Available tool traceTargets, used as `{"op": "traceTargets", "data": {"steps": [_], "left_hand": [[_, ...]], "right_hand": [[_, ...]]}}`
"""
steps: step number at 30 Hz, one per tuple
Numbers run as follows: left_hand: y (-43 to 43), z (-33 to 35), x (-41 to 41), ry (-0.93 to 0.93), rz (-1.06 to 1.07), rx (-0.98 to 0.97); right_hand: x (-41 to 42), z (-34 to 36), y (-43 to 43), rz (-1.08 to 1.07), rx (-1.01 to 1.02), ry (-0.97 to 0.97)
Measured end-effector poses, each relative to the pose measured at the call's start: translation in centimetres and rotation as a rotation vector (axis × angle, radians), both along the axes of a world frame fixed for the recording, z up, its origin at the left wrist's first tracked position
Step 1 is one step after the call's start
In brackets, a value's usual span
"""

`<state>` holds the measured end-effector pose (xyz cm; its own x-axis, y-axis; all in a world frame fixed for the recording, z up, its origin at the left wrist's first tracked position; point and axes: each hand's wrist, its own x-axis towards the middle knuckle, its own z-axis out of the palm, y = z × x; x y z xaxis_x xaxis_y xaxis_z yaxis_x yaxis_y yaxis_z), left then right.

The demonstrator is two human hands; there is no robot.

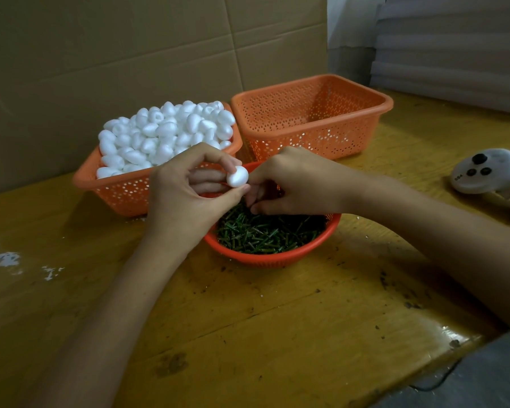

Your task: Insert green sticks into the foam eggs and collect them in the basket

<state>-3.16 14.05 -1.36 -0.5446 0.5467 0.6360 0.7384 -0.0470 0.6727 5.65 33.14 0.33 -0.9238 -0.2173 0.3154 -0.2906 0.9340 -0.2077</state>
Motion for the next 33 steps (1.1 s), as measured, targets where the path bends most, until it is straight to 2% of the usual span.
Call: {"op": "traceTargets", "data": {"steps": [33], "left_hand": [[-0.08, 0.52, 0.38, 0.042, -0.01, 0.015]], "right_hand": [[0.12, 0.05, -0.05, -0.007, -0.009, 0.005]]}}
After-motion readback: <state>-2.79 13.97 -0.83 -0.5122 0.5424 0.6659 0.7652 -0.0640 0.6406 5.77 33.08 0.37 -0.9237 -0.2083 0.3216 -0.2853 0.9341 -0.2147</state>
